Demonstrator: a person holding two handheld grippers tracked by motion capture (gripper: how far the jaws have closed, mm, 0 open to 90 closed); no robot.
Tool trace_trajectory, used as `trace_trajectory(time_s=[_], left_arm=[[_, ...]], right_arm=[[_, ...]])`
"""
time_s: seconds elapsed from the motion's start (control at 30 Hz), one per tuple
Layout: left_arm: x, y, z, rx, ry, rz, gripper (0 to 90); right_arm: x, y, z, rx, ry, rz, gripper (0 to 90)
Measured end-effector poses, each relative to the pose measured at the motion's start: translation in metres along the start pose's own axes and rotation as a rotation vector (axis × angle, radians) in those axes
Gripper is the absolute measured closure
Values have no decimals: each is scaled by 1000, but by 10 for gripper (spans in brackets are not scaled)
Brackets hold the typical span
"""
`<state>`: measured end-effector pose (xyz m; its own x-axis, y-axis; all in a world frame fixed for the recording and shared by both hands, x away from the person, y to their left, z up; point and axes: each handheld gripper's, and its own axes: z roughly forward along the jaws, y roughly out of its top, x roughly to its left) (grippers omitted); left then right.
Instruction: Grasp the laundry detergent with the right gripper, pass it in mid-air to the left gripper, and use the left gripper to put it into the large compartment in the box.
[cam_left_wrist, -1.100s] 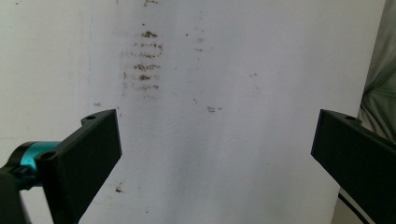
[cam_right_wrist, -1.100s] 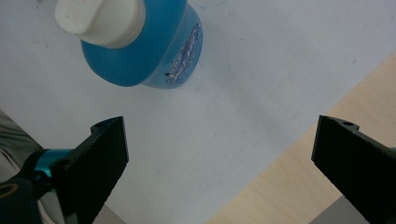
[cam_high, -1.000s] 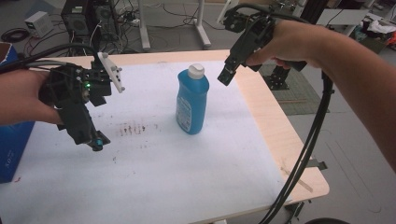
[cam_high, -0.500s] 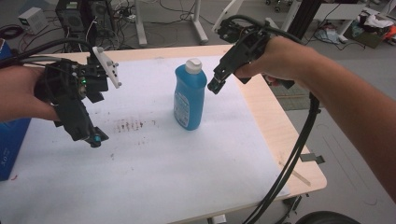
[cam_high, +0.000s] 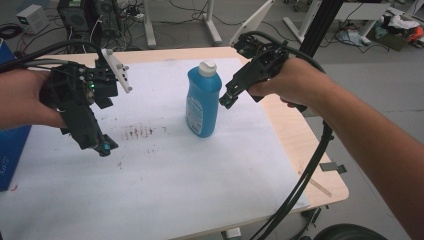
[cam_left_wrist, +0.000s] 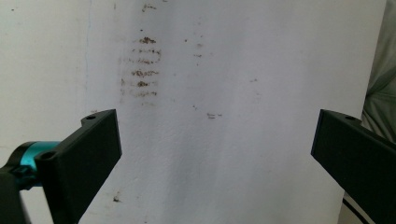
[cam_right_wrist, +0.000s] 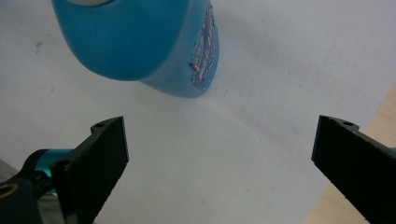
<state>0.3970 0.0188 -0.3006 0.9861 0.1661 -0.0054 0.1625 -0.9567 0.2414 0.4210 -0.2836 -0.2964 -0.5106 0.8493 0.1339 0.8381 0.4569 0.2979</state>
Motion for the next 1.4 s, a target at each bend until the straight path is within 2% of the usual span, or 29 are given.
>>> trace_trajectory(time_s=[0.17, 0.3, 0.53, 0.63, 0.73, 0.93, 1.03, 1.4], left_arm=[[1, -1, 1, 2, -1, -4, 17], [2, -2, 1, -3, -2, -8, 16], [3, -3, 3, -6, -4, -11, 17], [3, -4, 2, -5, -4, -12, 16], [4, -5, 3, -5, -4, -13, 16], [4, -4, 4, 1, -8, -12, 16], [5, -4, 5, -1, -8, -11, 16], [6, -5, 5, 0, -9, -13, 16]], right_arm=[[1, -7, 5, -53, 5, 30, 32], [4, -13, 8, -116, 24, 50, 31], [7, -22, 18, -180, 18, 64, 31], [6, -27, 22, -240, 19, 72, 32], [7, -31, 24, -278, 18, 72, 31], [12, -36, 29, -315, 3, 69, 32], [17, -41, 34, -365, 6, 82, 31], [29, -50, 41, -436, -16, 82, 32]])
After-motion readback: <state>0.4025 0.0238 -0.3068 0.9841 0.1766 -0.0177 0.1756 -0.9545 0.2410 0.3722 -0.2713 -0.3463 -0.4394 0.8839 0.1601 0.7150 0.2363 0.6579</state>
